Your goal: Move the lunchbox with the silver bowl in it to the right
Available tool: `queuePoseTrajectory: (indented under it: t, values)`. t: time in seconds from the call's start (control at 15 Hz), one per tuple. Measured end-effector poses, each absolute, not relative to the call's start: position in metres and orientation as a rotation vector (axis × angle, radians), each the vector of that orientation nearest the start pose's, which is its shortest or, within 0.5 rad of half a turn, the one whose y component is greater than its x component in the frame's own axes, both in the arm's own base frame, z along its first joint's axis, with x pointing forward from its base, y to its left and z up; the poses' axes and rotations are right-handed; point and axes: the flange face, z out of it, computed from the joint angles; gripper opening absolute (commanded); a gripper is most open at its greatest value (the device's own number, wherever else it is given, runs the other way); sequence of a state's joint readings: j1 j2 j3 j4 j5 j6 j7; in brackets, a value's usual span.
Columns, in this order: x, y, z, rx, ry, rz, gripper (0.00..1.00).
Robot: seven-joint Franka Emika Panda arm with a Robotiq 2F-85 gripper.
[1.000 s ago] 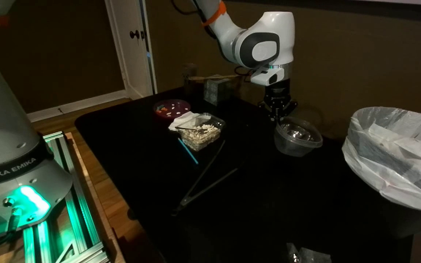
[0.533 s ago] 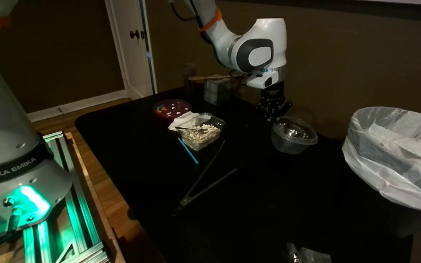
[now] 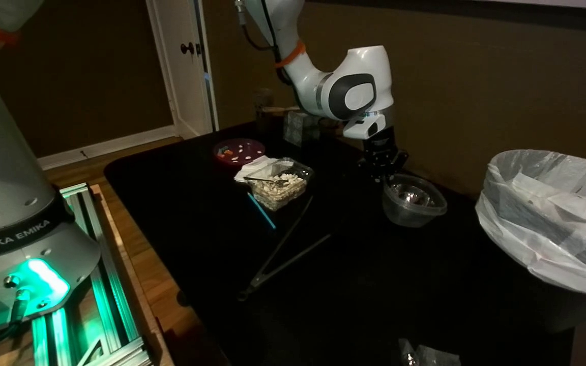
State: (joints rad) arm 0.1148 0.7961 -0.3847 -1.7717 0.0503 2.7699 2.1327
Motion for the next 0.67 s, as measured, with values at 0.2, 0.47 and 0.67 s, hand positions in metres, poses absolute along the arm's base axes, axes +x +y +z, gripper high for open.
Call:
queuePoseTrajectory:
  t: [0.2, 0.47, 0.67]
  values:
    - [0.664, -0.157, 0.164, -1.210, 2.769, -0.547, 0.69]
    - [0.683, -0.147, 0.196, -1.203, 2.705, -0.586, 0.98]
    - [0.694, -0.128, 0.240, -1.406, 2.580, -0.612, 1.00]
